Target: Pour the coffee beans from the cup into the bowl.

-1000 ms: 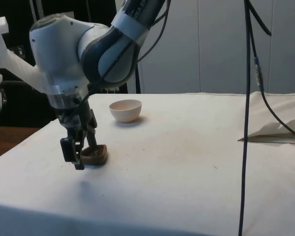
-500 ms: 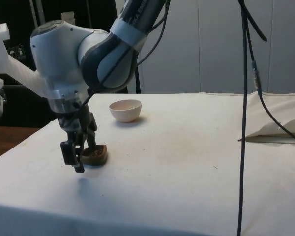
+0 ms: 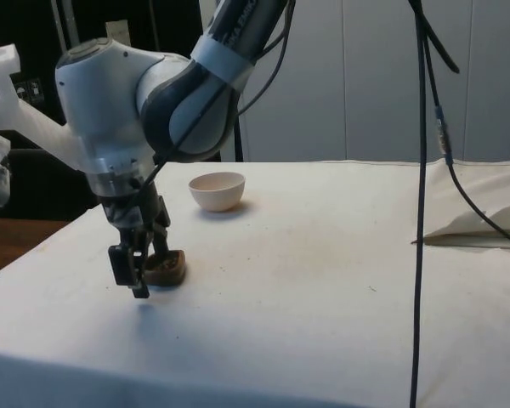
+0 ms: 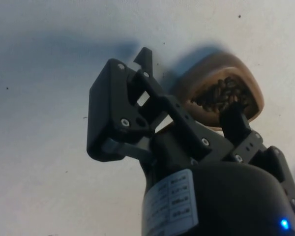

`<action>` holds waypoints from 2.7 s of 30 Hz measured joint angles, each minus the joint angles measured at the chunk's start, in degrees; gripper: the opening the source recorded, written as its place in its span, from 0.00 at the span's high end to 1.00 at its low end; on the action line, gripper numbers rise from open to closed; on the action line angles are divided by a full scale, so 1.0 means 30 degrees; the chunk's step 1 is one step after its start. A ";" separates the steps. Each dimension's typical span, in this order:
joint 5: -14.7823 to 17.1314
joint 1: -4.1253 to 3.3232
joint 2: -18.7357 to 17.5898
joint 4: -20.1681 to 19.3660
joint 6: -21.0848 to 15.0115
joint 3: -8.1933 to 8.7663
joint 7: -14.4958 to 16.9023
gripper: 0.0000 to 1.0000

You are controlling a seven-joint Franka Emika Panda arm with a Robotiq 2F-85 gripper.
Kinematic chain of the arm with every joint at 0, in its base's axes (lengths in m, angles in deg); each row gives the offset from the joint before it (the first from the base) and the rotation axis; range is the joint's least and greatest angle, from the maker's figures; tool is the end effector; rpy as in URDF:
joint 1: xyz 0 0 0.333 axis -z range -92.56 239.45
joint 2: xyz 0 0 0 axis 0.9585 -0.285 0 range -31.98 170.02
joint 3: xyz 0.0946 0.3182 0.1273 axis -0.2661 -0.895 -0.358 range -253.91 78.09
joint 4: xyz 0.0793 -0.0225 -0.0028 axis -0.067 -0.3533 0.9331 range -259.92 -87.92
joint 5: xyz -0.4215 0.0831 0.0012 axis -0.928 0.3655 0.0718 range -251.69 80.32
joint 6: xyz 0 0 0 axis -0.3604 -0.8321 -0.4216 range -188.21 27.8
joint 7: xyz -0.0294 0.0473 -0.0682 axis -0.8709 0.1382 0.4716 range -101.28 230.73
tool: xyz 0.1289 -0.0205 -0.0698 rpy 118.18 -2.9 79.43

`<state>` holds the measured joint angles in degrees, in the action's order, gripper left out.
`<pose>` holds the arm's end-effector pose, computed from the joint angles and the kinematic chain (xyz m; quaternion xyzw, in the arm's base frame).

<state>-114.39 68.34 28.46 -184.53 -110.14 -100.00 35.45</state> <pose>0.6806 0.1846 0.1287 0.9933 0.0594 0.0197 0.0967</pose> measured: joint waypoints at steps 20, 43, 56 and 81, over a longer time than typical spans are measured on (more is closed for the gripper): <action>-0.0115 0.0095 -0.0115 -0.0019 0.0000 0.0000 0.0153 0.47; -0.0153 0.0095 0.0000 0.0000 0.0153 -0.0038 0.0153 0.97; -0.0153 0.0095 0.0382 0.0057 0.0535 -0.0076 0.0095 0.97; -0.0172 0.0038 0.2636 0.0000 0.3209 -0.0344 0.0172 0.97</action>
<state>-114.90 68.46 36.36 -184.53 -100.51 -101.03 35.96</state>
